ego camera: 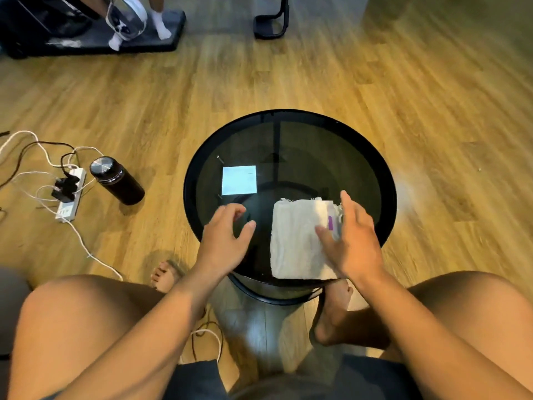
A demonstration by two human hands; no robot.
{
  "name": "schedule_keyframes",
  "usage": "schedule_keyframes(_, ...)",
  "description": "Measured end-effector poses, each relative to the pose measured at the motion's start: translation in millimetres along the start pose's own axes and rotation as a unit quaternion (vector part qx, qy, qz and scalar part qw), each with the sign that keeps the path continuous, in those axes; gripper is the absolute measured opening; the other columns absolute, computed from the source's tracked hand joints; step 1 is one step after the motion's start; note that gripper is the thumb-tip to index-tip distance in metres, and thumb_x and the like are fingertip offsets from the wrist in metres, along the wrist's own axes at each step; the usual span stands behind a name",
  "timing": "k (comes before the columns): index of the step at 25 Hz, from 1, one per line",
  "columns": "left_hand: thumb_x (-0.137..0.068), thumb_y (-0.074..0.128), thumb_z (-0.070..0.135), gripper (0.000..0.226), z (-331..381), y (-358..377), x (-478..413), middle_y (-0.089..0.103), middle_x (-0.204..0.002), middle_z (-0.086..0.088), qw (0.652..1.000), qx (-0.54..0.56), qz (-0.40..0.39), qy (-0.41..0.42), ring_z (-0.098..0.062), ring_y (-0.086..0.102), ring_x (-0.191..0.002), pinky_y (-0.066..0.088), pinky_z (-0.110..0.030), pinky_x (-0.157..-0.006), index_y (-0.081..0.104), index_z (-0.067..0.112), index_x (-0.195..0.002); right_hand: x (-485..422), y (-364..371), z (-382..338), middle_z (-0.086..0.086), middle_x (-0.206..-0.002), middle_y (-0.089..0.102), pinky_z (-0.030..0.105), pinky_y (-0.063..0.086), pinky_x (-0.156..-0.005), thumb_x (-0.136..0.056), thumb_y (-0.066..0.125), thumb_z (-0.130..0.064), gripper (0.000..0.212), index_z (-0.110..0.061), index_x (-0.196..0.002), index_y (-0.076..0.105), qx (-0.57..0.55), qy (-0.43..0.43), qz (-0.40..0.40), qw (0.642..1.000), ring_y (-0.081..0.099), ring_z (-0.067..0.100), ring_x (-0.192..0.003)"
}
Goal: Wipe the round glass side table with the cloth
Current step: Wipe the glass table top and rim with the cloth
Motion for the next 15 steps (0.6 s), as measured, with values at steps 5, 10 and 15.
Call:
schedule_keyframes(5,-0.100,0.036,0.046,0.054,-43.0,0.2,-40.1,0.030,-0.160,-0.004,0.985,-0.161,-0.005,0.057,-0.022,0.013,-0.153,-0.005,-0.050,-0.123,0.039,0.019,-0.146,12.9,70.1,-4.7,0.002,-0.166,0.001,0.058,0.001,-0.119,-0.099,0.007,-0.060,0.062,-0.035,-0.155,0.006,0.209,-0.189,-0.089,0.955,-0.018,0.031,-0.149)
schedule_keyframes(10,-0.098,0.025,0.055,0.065,-51.4,14.7,-42.2,0.012,-0.166,-0.008,0.979,-0.177,0.024,0.096,-0.023,0.001,-0.155,-0.004,-0.053,-0.123,0.021,0.020,-0.153,-52.9,85.5,-44.3,0.007,-0.165,0.005,0.061,-0.001,-0.118,-0.098,0.014,-0.059,0.063,-0.030,-0.155,0.011,0.229,-0.202,-0.061,0.950,-0.005,0.039,-0.150)
schedule_keyframes(15,-0.098,0.029,0.052,0.070,-50.9,8.3,-44.1,0.013,-0.166,-0.014,0.986,-0.122,0.050,0.102,-0.029,0.005,-0.155,0.001,-0.061,-0.121,0.022,0.009,-0.154,-107.1,125.3,-109.1,0.003,-0.165,-0.003,0.061,-0.001,-0.117,-0.090,0.004,-0.065,0.071,-0.033,-0.153,0.000,0.287,-0.241,-0.087,0.923,-0.009,0.036,-0.149)
Point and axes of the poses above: each hand's wrist, its own x-axis away from the middle knuckle, its own y-axis out of the palm, z = x × y, the point moved 3 cm from there along -x, towards the middle knuckle
